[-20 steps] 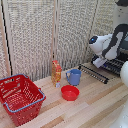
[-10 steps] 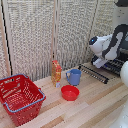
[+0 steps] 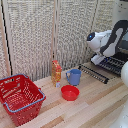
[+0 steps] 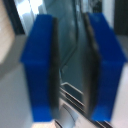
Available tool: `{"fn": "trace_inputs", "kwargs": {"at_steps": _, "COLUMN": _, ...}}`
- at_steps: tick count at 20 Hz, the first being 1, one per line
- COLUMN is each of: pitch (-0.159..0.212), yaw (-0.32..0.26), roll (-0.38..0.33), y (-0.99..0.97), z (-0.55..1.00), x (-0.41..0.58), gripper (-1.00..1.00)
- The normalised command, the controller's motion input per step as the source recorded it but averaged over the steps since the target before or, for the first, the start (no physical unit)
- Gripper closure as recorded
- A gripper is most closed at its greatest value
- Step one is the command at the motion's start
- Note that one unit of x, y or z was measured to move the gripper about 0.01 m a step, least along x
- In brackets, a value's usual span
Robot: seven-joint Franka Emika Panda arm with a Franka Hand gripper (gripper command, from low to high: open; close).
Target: Kindly position your hand close to the oven tray's handle. Softly yet firmly grasp the handle using your hand. Slowly and with caution, draw the tray out until it is fully stretched out.
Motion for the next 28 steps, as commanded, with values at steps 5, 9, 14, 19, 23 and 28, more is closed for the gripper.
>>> {"fn": "trace_inputs", "kwargs": {"at_steps": 5, "pitch": 0.013, "yaw": 0.011, "roll": -0.232, "y": 0.12, "z": 0.24, "x": -0.003, "gripper": -1.0}}
{"fn": "trace_inputs", "kwargs": {"at_steps": 9, "pitch": 0.0, "yaw": -0.001, "roll": -0.209, "y": 0.21, "z": 0.16, "x": 0.0, "gripper": -1.0}}
{"fn": "trace_inputs", "kwargs": {"at_steps": 14, "pitch": 0.0, "yaw": 0.0, "roll": -0.3, "y": 0.09, "z": -0.02, "x": 0.038, "gripper": -1.0}}
{"fn": "trace_inputs", "kwargs": {"at_steps": 19, "pitch": 0.0, "yaw": 0.0, "roll": -0.289, "y": -0.11, "z": -0.11, "x": 0.002, "gripper": -1.0}}
{"fn": "trace_inputs", "kwargs": {"at_steps": 23, "pitch": 0.0, "yaw": 0.0, "roll": -0.04, "y": -0.16, "z": 0.0, "x": 0.045, "gripper": -1.0}}
{"fn": "trace_inputs", "kwargs": {"at_steps": 28, "pitch": 0.0, "yaw": 0.002, "roll": 0.0, "y": -0.08, "z": 0.0, "x": 0.069, "gripper": -1.0}}
